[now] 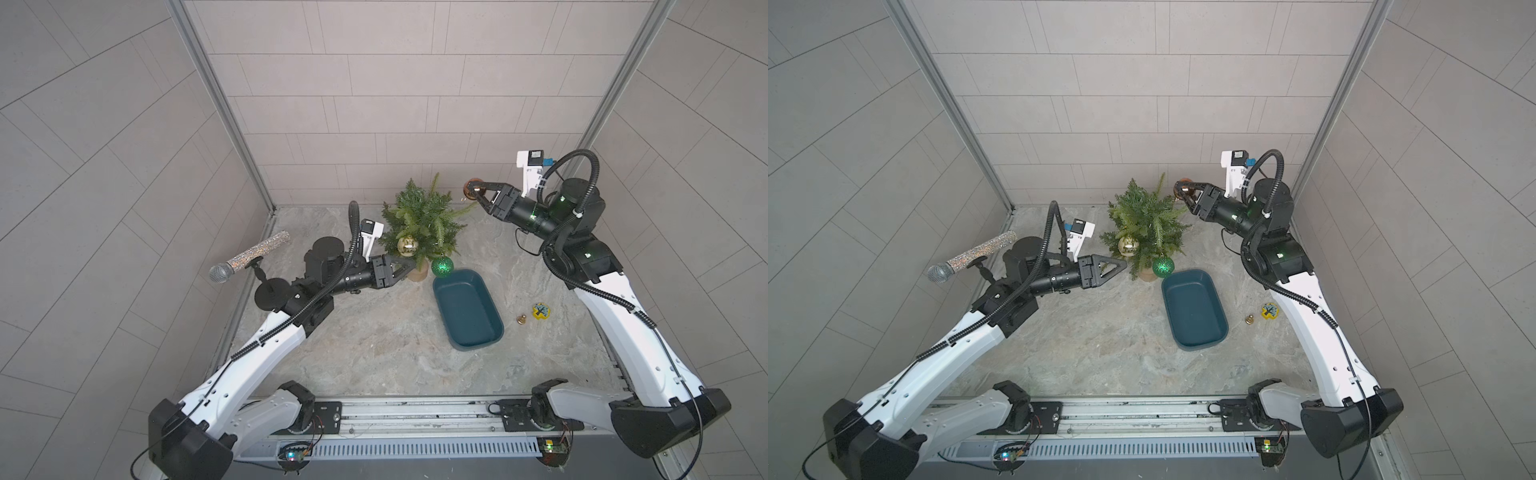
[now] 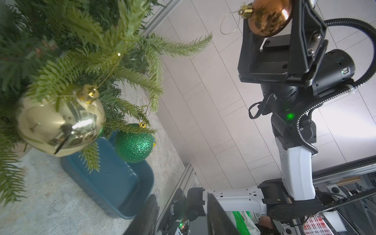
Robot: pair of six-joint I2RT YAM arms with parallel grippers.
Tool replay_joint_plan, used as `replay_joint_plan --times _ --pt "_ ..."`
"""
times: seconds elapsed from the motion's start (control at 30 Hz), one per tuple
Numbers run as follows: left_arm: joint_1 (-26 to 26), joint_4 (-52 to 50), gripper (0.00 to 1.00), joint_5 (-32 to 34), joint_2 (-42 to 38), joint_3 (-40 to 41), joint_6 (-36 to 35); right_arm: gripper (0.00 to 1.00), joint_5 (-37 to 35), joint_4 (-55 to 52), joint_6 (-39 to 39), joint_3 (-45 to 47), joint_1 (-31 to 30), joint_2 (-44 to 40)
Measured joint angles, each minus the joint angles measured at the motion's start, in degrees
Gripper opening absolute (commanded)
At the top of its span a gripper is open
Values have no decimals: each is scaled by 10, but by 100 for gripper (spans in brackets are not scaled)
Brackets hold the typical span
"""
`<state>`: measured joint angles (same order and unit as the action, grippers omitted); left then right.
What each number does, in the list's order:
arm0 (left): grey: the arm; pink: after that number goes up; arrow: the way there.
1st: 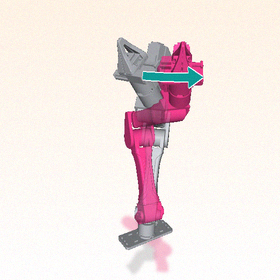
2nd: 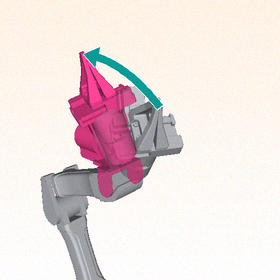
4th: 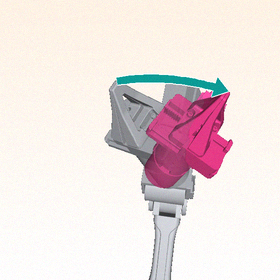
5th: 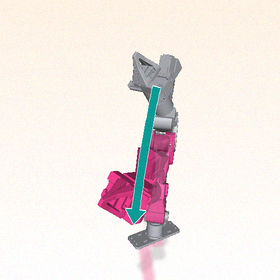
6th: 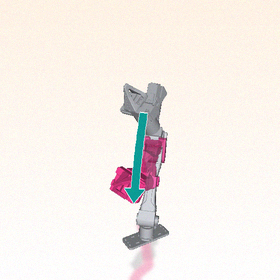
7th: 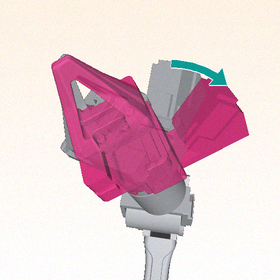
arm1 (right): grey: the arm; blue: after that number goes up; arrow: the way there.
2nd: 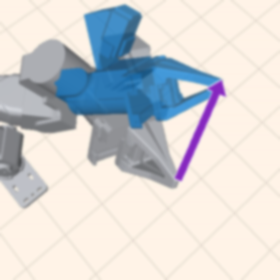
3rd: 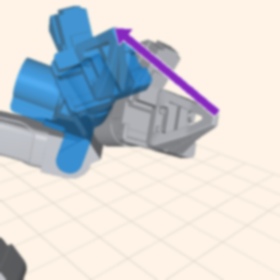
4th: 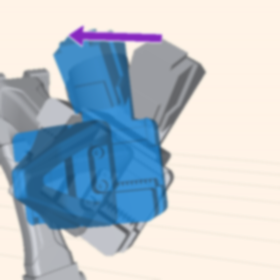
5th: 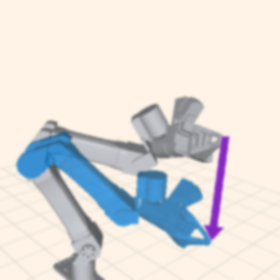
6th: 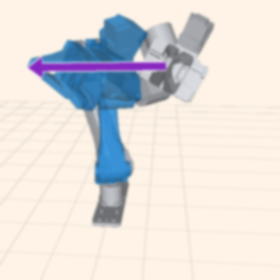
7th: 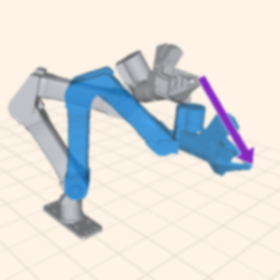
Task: Decorate the small christmas tree with ornaments
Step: Hang an ornament on the christmas tree.
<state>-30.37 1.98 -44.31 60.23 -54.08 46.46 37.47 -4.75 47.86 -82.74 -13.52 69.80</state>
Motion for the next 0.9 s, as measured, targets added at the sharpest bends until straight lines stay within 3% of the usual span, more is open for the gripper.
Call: replay_joint_plan --times 0.9 --pt "0 4 43 -4 13 1 0 49 31 84 80 92 67 -35"
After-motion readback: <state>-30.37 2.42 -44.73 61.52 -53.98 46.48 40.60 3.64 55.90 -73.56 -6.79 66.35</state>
